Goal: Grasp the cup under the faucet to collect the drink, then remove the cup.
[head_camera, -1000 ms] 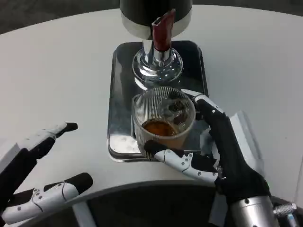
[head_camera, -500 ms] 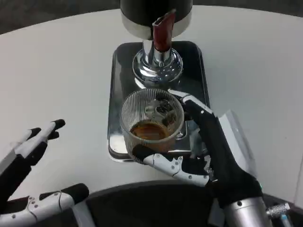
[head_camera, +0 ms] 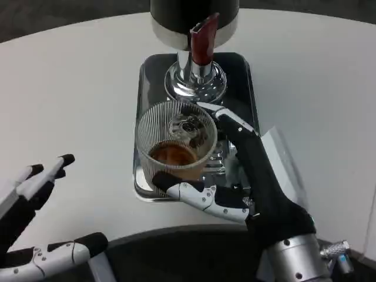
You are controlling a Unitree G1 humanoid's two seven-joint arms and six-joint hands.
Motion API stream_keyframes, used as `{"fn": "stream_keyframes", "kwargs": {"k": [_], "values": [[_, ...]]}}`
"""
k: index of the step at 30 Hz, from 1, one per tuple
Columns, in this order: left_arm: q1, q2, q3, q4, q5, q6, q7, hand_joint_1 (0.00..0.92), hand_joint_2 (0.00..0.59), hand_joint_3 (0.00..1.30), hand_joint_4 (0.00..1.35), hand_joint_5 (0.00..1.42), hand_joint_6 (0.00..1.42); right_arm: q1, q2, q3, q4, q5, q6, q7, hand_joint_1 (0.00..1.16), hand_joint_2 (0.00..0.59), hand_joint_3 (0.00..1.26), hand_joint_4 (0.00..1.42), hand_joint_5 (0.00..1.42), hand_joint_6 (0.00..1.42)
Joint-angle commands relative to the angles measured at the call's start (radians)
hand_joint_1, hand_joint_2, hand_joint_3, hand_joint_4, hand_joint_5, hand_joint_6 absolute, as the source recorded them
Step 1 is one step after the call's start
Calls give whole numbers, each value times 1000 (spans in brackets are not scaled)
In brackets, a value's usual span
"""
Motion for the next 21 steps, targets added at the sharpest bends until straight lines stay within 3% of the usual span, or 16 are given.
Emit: {"fn": "stream_keyframes", "kwargs": {"k": [1,21], "values": [[13,5,-2,-18,26,23,-20,0,104,0,0,0,77,-20,21,16,2,4,-14,5,800,250,874,1049,1323,1424],[1,-1,11,-13,78,75,-11,0,99,0,0,0,52,-13,17,19,6,3,-17,24,800,250,889,1069,1338,1424]]}}
